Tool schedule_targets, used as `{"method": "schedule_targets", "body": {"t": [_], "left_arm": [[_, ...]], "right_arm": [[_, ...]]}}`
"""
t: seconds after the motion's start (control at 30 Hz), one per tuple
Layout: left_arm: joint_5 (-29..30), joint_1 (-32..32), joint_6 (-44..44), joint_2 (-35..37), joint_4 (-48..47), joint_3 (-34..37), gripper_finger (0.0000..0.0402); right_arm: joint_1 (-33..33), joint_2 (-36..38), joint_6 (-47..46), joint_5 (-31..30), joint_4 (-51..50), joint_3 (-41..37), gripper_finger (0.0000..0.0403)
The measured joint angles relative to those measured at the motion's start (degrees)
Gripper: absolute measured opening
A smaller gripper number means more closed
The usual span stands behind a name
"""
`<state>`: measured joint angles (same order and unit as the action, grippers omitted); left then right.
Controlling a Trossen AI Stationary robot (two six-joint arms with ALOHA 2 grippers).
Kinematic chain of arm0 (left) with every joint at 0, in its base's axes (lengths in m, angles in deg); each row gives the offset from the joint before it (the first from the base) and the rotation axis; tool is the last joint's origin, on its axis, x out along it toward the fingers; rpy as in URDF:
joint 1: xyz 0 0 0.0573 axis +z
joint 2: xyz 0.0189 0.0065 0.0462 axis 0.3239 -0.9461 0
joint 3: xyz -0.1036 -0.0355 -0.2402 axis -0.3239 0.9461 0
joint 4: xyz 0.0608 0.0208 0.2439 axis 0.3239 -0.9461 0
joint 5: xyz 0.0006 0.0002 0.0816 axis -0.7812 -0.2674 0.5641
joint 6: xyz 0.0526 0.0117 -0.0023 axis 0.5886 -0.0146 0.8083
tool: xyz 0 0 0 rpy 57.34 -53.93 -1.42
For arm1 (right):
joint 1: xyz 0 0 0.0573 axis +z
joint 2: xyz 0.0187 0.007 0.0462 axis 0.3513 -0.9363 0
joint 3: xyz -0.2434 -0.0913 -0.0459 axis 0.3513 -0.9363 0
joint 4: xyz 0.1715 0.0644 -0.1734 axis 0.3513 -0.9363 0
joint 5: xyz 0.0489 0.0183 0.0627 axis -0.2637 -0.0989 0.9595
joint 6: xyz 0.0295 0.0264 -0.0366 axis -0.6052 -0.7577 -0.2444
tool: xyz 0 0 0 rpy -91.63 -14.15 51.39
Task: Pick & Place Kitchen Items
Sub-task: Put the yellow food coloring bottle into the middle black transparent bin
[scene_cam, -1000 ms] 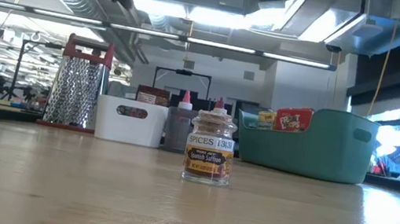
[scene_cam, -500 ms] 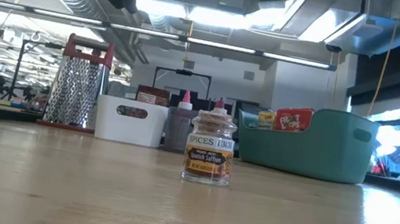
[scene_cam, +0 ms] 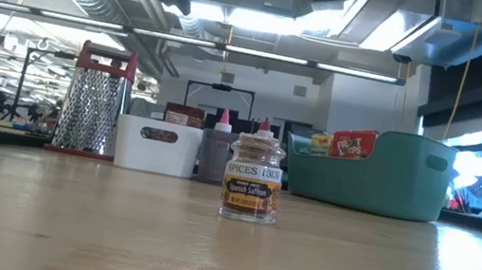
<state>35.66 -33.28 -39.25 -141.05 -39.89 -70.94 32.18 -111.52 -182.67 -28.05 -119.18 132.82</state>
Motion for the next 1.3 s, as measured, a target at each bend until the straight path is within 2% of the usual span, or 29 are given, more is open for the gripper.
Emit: {"method": "schedule_targets", "body": {"t": [0.3,0.53,0.67,0.9,1.1,1.3], "left_arm": [[-5.0,2.2,1.2,0.0,1.0,0.0,0.0281],[-9.9,2.0,-2.9,0.0,0.9,0.0,0.0281],[-12.9,1.3,-6.1,0.0,0.4,0.0,0.0281],[-13.5,-2.1,-12.8,0.0,-0.7,0.0,0.0281],[-12.8,-7.7,-19.5,0.0,-2.0,0.2,0.0281],[-12.2,-13.3,-25.0,0.0,-1.0,3.8,0.0281]], "right_arm": [[-0.2,-0.1,-0.5,0.1,-0.1,0.0,0.0149],[-0.4,-0.5,5.6,0.2,-1.9,2.2,0.0144],[-1.7,-0.7,11.6,-0.6,-9.3,7.4,0.0143],[-8.2,-0.6,30.9,-8.7,-27.4,21.0,0.0142],[-17.1,-0.5,48.5,-15.2,-40.3,35.0,0.0141],[-30.0,-0.4,69.3,-16.1,-41.8,45.4,0.0146]]}}
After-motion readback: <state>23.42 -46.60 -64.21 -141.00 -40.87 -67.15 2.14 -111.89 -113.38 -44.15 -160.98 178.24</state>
